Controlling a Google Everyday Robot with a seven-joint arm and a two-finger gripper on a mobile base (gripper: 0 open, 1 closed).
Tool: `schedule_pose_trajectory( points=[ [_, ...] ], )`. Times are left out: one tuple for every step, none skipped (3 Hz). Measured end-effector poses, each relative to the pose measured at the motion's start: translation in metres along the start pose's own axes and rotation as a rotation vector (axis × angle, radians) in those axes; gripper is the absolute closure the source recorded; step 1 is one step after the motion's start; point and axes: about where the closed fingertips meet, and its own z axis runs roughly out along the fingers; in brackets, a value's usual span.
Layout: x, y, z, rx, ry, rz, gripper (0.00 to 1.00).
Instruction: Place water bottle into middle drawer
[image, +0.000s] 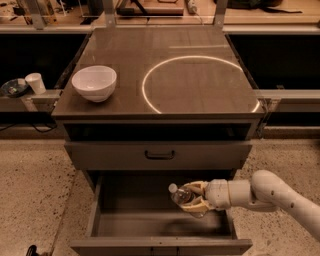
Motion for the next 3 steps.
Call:
schedule_pose_trajectory(
  points=[
    [0.0253, 0.0039, 0.0133, 0.005, 0.077, 0.000, 1.00],
    [0.0253, 0.0039, 0.0133, 0.005, 0.077, 0.000, 1.00],
    [0.0252, 0.0063, 0.0154, 0.014, 0.123, -0.020, 1.00]
  ],
)
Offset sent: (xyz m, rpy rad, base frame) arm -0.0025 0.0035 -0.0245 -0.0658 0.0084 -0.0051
